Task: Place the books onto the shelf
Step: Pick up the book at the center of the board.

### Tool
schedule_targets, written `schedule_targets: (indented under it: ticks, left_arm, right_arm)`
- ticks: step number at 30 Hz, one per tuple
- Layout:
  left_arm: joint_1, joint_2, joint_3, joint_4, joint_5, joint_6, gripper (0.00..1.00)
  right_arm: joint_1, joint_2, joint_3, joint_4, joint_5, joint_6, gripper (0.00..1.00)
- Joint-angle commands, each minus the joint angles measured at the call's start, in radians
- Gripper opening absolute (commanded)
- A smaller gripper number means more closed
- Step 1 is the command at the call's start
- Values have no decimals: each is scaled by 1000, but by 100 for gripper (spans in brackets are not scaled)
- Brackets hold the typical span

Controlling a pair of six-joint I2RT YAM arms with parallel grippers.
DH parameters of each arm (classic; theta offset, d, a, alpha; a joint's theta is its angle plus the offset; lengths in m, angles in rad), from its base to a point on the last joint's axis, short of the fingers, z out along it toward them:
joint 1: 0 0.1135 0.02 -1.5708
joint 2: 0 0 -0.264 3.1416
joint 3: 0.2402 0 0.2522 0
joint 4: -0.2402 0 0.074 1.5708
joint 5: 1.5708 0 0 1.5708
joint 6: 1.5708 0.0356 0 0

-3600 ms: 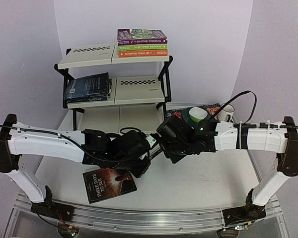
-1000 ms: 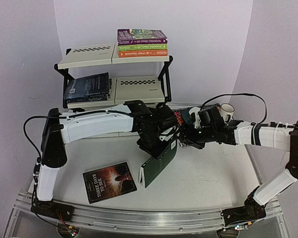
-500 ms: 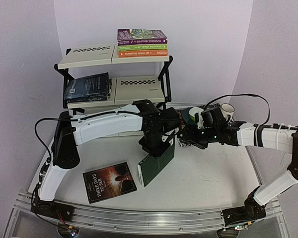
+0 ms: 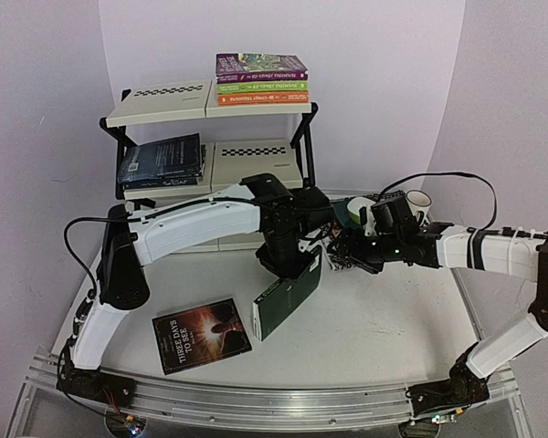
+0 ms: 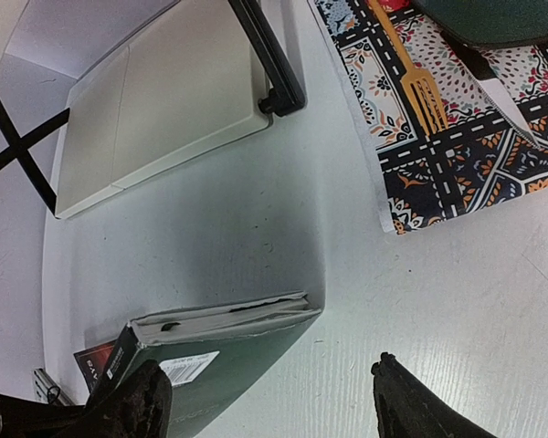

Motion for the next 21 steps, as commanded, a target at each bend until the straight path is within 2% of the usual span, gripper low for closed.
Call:
schedule_targets:
  ticks: [1, 6, 11, 15, 21]
  left_arm:
    - [10, 6, 39, -29, -1, 9, 0]
    - [10, -33, 66, -57, -15, 47, 0]
    - [9, -157, 31, -111, -155, 164, 0]
    - [4, -300, -40, -112, -288, 305, 0]
    - [-45, -473, -156, -96, -500, 635, 0]
  right_arm:
    - [-8, -36, 8, 5, 9, -14, 76]
    - [-15, -60, 7, -2, 25, -17, 76]
    - [-24, -171, -16, -27, 122, -76, 78]
    - [-25, -247, 2, -106, 186, -153, 79]
    - [-27, -311, -6, -154, 212, -182, 80]
